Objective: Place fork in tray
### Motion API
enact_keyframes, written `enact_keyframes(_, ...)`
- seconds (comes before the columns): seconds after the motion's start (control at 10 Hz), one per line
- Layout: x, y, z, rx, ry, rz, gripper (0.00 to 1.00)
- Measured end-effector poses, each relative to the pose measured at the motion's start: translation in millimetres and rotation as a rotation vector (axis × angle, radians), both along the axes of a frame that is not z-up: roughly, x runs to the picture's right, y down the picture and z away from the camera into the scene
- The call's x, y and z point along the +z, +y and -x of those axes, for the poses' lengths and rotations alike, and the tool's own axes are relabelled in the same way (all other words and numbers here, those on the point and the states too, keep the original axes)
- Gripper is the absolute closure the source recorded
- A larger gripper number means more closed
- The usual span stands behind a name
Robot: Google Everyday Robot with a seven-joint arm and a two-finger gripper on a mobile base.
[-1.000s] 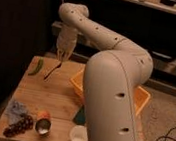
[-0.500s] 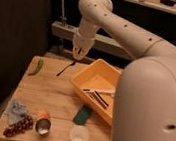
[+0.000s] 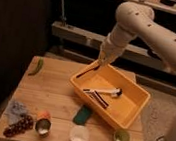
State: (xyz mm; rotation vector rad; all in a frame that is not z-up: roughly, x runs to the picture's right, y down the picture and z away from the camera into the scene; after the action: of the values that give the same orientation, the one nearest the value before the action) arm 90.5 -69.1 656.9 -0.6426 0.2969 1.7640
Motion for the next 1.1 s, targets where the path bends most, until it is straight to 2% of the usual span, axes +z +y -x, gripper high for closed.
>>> enact_keyframes(0.2,-15.3,9.9,-45.4,0.06,0.047,-0.048,1.0)
enact_keyframes(0.3,-17.6,14.0,-56.9,0.083,0.069,-0.066,1.0)
enact_keyframes(0.5,-9.9,29.5,-71.4,0.103,0.1,-0.088,1.0)
enact_keyframes(0.7,17.8,53.4,-66.0,0.095,0.099,-0.085,1.0)
enact_keyframes(0.9,56.4,87.5,-58.3,0.093,0.098,-0.062,1.0)
enact_keyframes(1.1,83.3,113.5,-58.8,0.112,0.095,-0.041,0.98)
